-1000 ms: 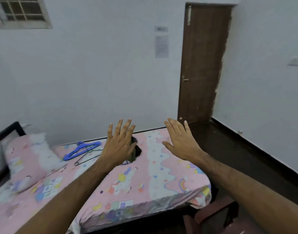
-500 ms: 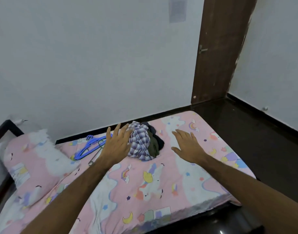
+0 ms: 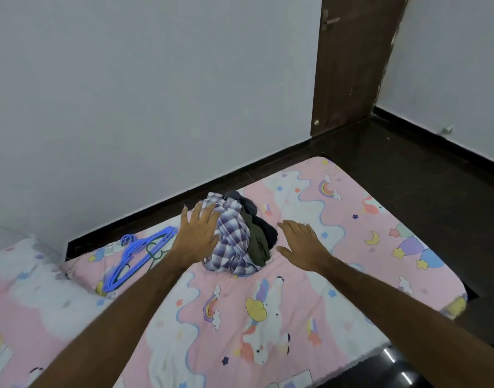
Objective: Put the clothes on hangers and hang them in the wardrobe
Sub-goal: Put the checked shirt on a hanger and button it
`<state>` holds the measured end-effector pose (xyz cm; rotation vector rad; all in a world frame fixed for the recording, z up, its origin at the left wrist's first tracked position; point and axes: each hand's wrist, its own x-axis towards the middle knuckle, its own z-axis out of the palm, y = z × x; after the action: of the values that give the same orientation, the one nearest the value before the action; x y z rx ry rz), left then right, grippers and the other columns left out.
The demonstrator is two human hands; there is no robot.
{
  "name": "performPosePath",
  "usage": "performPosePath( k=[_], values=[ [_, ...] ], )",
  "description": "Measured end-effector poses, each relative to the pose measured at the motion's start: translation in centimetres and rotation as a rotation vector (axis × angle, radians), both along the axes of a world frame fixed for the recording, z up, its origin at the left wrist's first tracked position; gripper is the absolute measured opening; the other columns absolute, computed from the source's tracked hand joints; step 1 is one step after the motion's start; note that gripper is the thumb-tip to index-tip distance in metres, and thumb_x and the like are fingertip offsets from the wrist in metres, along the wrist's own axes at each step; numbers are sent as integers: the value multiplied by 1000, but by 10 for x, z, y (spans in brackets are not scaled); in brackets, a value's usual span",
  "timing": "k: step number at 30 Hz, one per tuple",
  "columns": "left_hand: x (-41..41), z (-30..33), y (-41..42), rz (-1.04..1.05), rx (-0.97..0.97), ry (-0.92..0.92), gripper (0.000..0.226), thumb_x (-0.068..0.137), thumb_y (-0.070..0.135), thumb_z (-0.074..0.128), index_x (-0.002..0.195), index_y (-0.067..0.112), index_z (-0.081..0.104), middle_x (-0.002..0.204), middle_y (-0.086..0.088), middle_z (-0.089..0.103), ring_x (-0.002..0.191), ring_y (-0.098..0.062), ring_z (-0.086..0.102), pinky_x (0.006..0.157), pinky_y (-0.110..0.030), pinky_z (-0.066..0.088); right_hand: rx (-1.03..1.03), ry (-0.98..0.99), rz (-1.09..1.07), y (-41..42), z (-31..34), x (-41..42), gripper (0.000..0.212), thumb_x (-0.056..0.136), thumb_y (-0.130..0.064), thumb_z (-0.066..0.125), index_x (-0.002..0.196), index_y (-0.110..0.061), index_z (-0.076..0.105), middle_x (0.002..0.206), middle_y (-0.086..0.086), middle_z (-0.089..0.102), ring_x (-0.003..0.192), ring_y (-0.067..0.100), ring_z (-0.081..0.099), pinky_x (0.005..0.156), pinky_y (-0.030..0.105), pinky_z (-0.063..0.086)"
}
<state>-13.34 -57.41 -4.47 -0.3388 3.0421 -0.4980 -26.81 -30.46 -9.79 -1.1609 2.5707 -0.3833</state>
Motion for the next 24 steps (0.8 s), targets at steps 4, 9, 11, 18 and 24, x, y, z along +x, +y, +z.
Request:
performPosePath(
  k=[4, 9, 11, 18, 24],
  values=[
    [-40, -25, -23, 12, 45, -70, 63, 80, 34, 76, 137, 14, 58, 145, -13, 54, 135, -40, 49, 104, -67, 37, -37, -24, -33, -14, -19, -26, 64, 104, -44, 47, 157, -16, 26, 163, 7, 29, 148, 29, 30, 123, 51, 20],
    [-66, -53, -52, -111, -73, -117, 63, 67, 34, 84, 125, 16, 67, 136, -12, 61, 123, -39, 59, 93, -67, 46, -136, -47, -54, -30, -45, -34, 62, 104, -38, 50, 156, -14, 28, 159, 8, 32, 143, 30, 35, 120, 45, 27],
    [-75, -70, -66, -138, -103, -115, 59, 72, 34, 82, 125, 16, 66, 137, -11, 60, 125, -39, 58, 93, -65, 47, -174, -29, -71, -38, -65, -35, 61, 103, -37, 51, 155, -13, 30, 158, 8, 34, 142, 30, 37, 119, 43, 29],
    [-114, -181, -121, -291, -137, -188, 57, 89, 33, 63, 142, 20, 49, 153, -9, 43, 138, -34, 44, 103, -59, 42, -285, -78, -203, -101, -190, -23, 64, 99, -31, 58, 153, -9, 34, 151, 14, 40, 133, 36, 44, 110, 47, 40],
    [-178, -325, -206, -562, -175, -204, 62, 77, 11, 64, 137, 15, 49, 151, -9, 44, 133, -34, 46, 98, -56, 41, -333, -214, -335, -229, -334, -47, 50, 92, -37, 59, 135, -15, 49, 130, 11, 56, 117, 34, 55, 98, 46, 46]
  ],
)
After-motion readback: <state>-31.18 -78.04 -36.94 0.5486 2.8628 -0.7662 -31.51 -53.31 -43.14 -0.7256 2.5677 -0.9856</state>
